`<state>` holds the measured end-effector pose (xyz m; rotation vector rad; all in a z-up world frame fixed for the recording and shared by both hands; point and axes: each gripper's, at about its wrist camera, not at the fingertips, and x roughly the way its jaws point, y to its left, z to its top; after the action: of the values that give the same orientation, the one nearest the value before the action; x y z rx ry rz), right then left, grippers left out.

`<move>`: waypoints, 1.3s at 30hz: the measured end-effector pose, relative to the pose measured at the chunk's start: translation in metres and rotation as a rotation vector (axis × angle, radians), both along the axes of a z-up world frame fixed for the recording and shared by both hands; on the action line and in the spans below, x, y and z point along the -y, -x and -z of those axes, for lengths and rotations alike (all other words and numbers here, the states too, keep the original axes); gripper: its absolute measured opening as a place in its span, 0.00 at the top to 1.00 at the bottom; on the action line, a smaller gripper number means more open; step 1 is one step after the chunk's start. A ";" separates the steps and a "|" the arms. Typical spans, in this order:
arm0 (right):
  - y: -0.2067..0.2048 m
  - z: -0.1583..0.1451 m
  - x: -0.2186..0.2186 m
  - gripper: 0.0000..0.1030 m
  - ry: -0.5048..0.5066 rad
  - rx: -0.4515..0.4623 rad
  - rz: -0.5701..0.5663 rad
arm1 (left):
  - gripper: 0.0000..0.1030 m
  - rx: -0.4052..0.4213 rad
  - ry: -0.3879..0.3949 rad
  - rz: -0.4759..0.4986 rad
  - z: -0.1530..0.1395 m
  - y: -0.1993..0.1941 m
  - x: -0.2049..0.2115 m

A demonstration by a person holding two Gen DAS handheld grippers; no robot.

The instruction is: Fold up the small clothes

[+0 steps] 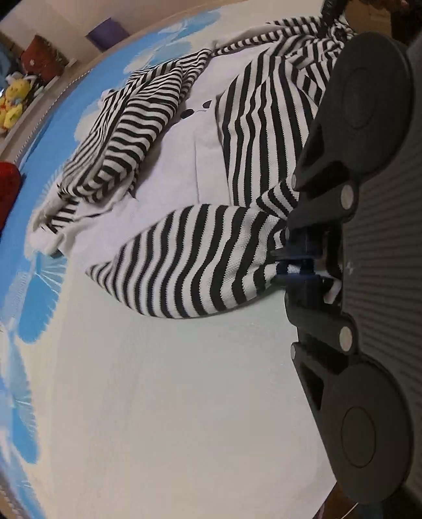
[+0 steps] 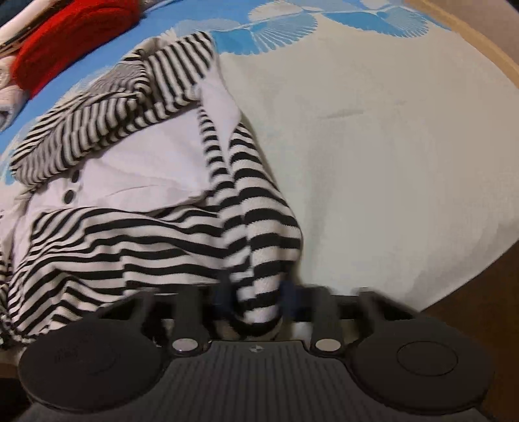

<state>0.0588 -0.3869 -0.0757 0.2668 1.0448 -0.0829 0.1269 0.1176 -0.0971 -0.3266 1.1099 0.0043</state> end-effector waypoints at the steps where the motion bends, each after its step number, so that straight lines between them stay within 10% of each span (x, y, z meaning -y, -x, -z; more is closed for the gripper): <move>1: 0.001 -0.003 -0.001 0.87 0.003 0.014 -0.006 | 0.93 0.008 0.007 -0.007 -0.002 0.001 -0.001; 8: 0.009 -0.017 0.012 0.90 -0.051 0.085 0.058 | 0.91 0.023 0.078 -0.101 -0.011 0.006 -0.018; 13: 0.007 -0.011 0.013 0.76 -0.031 0.040 0.078 | 0.58 -0.031 0.118 -0.146 0.000 0.003 -0.023; 18: 0.006 -0.008 0.014 0.55 -0.020 0.017 0.104 | 0.56 -0.036 0.089 -0.158 0.002 0.001 -0.023; 28: 0.005 -0.007 0.012 0.52 0.011 0.008 0.096 | 0.38 -0.025 0.101 -0.121 0.001 -0.002 -0.015; 35: 0.003 0.000 0.000 0.47 0.055 -0.035 0.027 | 0.40 -0.055 0.020 -0.027 0.008 -0.002 0.002; 39: 0.004 -0.001 -0.004 0.56 0.077 -0.033 -0.006 | 0.80 -0.051 0.008 0.026 0.009 -0.002 0.008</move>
<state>0.0553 -0.3825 -0.0746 0.1926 1.0723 -0.1225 0.1287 0.1100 -0.1061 -0.3202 1.1654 -0.0149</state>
